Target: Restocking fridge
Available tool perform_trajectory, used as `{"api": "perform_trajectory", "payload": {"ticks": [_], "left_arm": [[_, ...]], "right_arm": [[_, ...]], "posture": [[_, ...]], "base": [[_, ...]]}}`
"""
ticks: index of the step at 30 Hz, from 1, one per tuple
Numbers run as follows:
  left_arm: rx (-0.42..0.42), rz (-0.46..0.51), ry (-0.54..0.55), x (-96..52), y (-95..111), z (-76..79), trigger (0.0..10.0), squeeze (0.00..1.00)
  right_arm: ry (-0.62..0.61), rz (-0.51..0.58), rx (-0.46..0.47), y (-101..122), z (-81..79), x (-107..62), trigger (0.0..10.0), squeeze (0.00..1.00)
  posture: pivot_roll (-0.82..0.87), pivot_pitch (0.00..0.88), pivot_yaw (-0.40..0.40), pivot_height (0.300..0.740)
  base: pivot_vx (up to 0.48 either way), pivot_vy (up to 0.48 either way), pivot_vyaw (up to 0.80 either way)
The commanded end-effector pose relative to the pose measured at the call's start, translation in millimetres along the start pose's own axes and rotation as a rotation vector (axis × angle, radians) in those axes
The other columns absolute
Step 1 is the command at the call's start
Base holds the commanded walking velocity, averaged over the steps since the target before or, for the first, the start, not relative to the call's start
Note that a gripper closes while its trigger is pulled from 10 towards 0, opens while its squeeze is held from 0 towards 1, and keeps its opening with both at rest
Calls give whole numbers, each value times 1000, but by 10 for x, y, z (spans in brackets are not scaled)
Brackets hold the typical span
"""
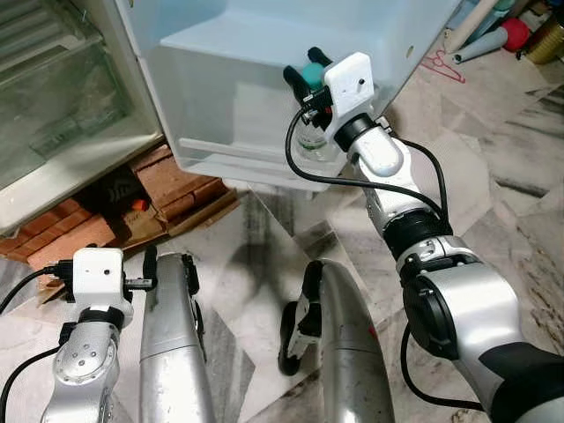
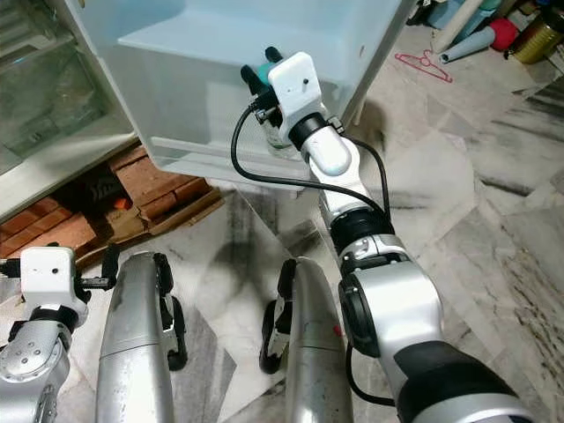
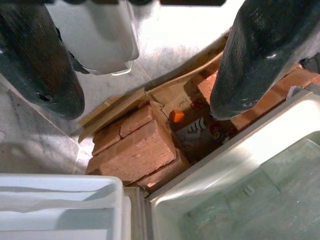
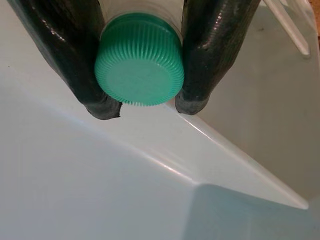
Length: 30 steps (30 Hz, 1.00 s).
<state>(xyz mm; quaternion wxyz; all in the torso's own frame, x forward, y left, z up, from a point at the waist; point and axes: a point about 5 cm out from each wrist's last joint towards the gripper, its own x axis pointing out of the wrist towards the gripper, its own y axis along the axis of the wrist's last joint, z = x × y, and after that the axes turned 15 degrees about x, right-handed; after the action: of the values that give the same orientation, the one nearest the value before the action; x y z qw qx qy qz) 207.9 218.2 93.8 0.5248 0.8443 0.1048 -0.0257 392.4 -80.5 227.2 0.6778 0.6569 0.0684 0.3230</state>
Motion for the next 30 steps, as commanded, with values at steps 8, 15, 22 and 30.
{"api": "perform_trajectory", "payload": {"ticks": [8,15,22,30], "left_arm": [[2,-40,-20,-79,-91,56,10000,0],[5,-47,-21,-118,-101,50,10000,0],[6,-41,-2,-74,-93,35,10000,0],[0,-24,15,68,-77,35,10000,0]], "right_arm": [[-199,-491,160,-940,96,-634,10000,0],[-206,-436,169,-900,59,-587,10000,0],[-203,-260,149,-578,164,-373,10000,0],[-178,-164,162,-384,185,-247,10000,0]], "posture": [[178,435,-132,551],[186,456,-135,551],[181,437,-148,551],[166,377,-143,551]], "base": [[0,0,0],[0,0,0],[0,0,0],[0,0,0]]}}
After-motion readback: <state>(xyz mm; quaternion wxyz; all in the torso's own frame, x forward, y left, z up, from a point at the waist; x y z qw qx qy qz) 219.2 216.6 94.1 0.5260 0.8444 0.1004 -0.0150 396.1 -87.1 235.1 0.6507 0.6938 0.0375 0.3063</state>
